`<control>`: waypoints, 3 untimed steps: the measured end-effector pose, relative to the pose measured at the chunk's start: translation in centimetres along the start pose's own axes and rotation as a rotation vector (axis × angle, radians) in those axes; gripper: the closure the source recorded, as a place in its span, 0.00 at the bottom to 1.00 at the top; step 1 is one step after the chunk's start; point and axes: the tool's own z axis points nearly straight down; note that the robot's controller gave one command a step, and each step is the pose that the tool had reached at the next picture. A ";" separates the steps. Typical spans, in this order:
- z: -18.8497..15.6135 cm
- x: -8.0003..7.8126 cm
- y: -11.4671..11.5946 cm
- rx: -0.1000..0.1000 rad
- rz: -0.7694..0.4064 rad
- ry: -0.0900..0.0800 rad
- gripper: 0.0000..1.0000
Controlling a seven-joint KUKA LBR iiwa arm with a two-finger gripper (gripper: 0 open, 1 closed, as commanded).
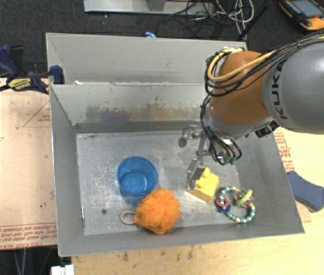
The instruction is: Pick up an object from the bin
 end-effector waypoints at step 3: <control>4.4 2.8 -6.0 0.001 0.127 -0.005 0.00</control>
Offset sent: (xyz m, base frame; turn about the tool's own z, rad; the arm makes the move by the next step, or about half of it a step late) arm -0.0470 -0.0878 -0.0768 0.2943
